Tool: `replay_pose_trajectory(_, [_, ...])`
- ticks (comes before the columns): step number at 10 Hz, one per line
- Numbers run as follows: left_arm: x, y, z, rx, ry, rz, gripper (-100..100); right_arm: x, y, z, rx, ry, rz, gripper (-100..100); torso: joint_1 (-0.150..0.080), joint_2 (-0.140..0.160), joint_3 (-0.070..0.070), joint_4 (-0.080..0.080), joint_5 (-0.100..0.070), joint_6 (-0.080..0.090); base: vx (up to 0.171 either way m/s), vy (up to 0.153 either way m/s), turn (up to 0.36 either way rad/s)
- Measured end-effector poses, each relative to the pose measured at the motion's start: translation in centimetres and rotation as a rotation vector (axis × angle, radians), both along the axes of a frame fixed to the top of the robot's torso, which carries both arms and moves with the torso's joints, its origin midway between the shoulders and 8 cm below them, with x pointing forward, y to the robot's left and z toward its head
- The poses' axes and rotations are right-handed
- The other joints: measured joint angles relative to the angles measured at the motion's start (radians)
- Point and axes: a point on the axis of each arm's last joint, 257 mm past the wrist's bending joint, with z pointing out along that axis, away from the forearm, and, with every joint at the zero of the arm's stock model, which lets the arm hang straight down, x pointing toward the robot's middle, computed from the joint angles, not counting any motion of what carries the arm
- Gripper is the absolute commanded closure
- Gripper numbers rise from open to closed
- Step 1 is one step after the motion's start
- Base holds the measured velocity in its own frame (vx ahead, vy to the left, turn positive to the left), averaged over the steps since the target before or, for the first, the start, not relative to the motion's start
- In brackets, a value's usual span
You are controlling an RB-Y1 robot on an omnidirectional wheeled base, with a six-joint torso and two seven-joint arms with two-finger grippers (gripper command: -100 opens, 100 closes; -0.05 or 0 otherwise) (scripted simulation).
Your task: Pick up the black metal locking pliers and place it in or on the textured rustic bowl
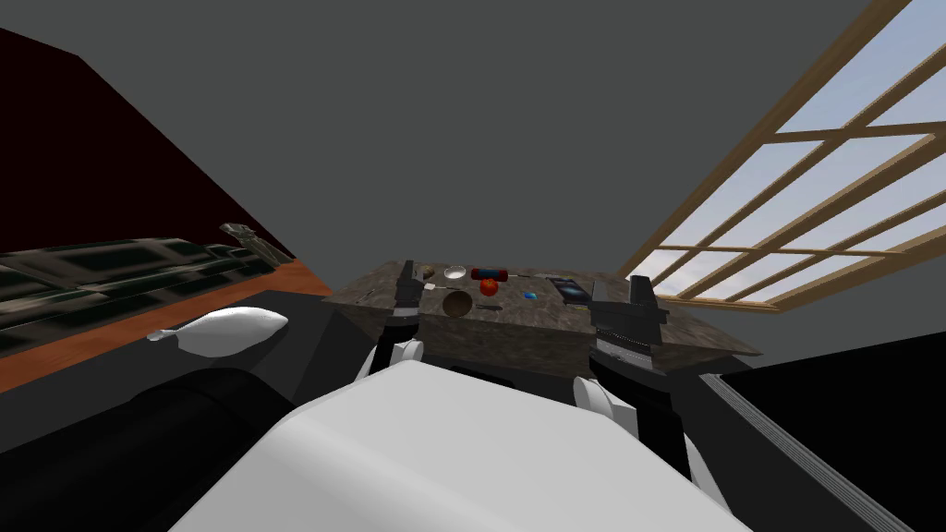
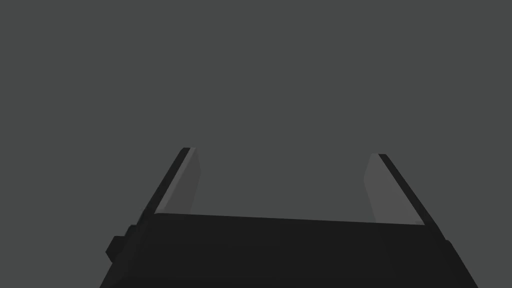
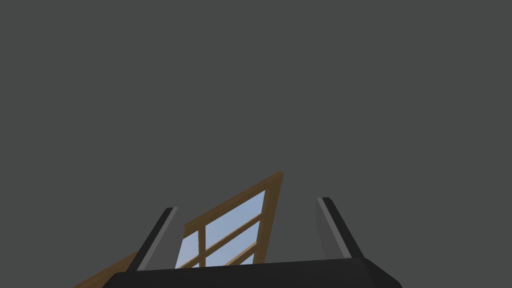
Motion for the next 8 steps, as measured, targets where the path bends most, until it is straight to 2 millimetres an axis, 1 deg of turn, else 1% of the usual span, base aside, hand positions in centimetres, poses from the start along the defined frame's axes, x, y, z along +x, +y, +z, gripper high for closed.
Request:
replay_pose_trajectory(3, [0.6, -0.9, -0.5, 0.051, 0.032, -0.041, -100, 0.0, 0.0, 0.0, 0.000, 0.000, 0.000, 0, -0.001, 0.000, 0.000, 0.000, 0.000, 0.000, 0.001, -0.027, 0.001])
replay_pose_trajectory(8, [2.7, -2.6, -2.1, 0.105, 0.139, -0.113, -100, 0.0, 0.0, 0.0, 0.000, 0.000, 0.000, 0, -0.004, 0.000, 0.000, 0.000, -0.001, 0.000, 0.001, -0.054, -0.002])
